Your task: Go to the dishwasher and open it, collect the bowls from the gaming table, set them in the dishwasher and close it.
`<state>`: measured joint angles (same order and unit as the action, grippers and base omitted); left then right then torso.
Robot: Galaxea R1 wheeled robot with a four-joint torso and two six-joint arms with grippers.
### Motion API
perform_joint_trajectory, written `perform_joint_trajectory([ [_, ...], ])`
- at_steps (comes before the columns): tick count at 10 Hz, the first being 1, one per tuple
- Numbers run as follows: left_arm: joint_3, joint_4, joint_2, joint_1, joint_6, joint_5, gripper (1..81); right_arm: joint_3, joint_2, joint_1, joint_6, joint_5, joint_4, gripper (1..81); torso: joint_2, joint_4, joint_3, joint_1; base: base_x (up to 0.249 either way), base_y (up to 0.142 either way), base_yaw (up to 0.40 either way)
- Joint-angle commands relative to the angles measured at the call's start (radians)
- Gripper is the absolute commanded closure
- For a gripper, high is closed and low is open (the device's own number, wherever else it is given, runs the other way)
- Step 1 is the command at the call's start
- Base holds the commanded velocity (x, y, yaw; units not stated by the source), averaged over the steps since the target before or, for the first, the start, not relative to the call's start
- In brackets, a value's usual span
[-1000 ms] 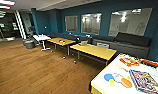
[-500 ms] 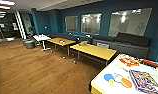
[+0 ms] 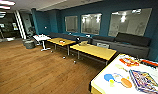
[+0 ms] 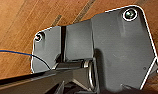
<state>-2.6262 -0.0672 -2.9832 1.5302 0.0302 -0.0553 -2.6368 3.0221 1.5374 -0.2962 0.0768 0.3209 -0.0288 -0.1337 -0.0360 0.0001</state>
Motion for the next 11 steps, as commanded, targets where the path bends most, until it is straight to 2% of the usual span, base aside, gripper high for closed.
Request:
perform_joint_trajectory([
  [1, 0.004, -0.009, 0.004, -0.048, 0.000, 0.052, 1.0, 0.006, 0.002, -0.045, -0.001, -0.045, -0.008, 1.0, 0.000, 0.000, 0.000, 0.000, 0.000, 0.000, -0.132],
  [11, 0.003, -0.009, 0.006, -0.049, 0.000, 0.052, 1.0, 0.006, 0.003, -0.047, -0.001, -0.045, -0.008, 1.0, 0.000, 0.000, 0.000, 0.000, 0.000, 0.000, -0.187],
])
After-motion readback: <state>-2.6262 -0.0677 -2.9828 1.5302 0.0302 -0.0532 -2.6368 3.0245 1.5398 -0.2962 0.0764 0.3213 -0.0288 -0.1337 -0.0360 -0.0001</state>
